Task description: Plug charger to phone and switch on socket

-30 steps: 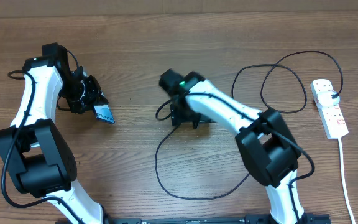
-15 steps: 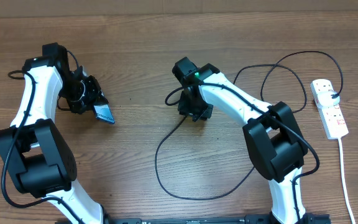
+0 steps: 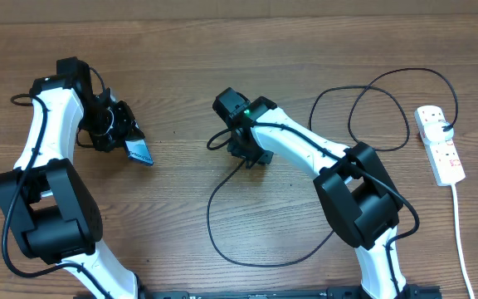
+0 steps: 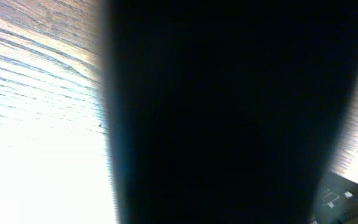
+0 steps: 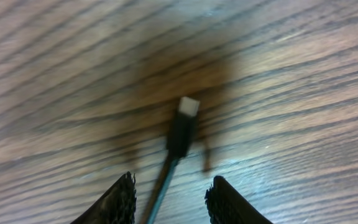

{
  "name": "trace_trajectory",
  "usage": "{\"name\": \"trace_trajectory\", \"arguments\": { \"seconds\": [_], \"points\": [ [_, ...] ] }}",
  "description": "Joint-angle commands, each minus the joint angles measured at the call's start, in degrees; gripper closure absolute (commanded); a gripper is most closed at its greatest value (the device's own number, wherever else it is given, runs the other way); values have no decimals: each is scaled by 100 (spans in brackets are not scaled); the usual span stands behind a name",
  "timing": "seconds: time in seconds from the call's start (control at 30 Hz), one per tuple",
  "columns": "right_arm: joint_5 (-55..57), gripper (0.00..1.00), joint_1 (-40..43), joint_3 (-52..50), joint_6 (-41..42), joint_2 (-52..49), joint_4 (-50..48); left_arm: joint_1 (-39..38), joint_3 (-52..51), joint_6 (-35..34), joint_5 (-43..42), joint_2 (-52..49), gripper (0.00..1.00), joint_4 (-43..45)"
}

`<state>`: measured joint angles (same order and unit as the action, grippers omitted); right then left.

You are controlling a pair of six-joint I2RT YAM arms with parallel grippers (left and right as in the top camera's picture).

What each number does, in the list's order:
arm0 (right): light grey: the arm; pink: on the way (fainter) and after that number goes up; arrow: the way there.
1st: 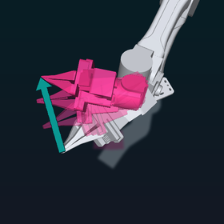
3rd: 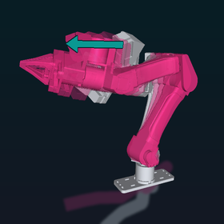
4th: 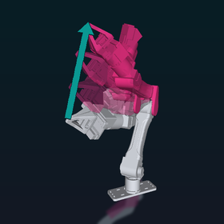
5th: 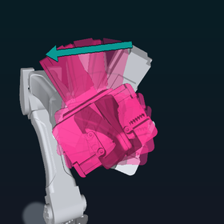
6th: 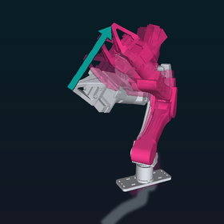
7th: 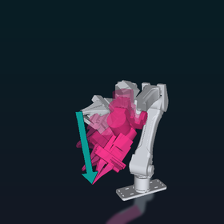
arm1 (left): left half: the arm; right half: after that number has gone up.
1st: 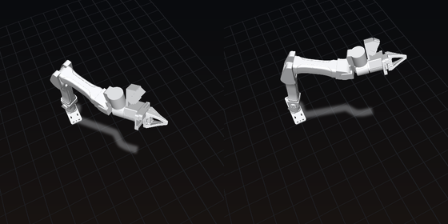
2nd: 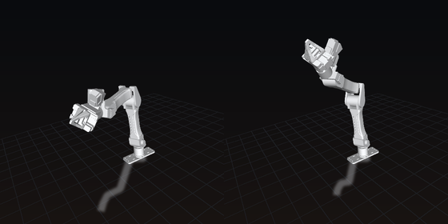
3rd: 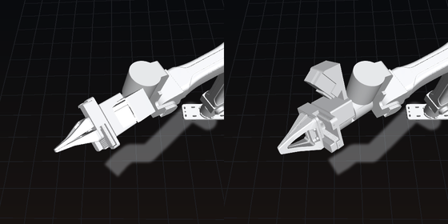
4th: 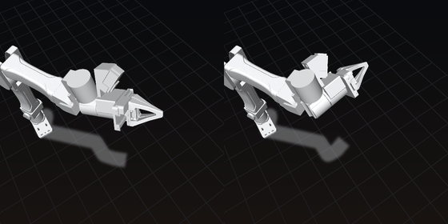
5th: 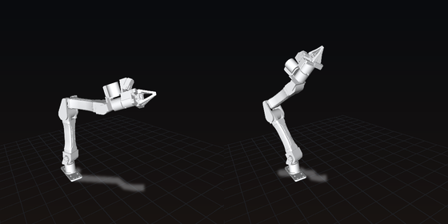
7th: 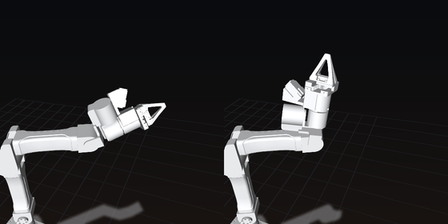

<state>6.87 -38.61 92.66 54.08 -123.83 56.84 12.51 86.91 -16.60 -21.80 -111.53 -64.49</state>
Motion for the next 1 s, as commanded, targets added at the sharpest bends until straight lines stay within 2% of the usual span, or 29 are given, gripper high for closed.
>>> {"name": "trace_trajectory", "arguments": {
  "seconds": [0.0,0.07,0.2,0.33,0.6,0.67,0.7,0.77,0.93,0.97],
  "points": [
    [168,64,55,-271,210,-50,-142,22,24,-55,-74,105,96,2],
    [168,66,52,-339,210,-55,-229,22,24,-55,-72,105,96,2],
    [168,84,55,-374,210,-55,-411,22,24,-55,-74,105,96,-7],
    [94,92,55,-374,70,-55,-358,22,24,-55,-74,105,96,-17],
    [61,88,57,-374,-72,-55,-411,22,24,-55,-74,105,96,-17],
    [63,72,83,-374,-70,-55,-439,22,24,-55,-74,105,96,-20],
    [61,68,105,-374,-66,-55,-452,22,24,-55,-74,105,96,-17],
    [59,69,173,-374,-26,-55,-459,22,24,-55,-74,105,96,-17],
    [9,96,236,-374,-31,-55,-538,22,24,-55,-74,105,96,-2],
    [-39,96,236,-374,-31,-55,-535,22,24,-55,-76,105,95,0]
  ]
}}
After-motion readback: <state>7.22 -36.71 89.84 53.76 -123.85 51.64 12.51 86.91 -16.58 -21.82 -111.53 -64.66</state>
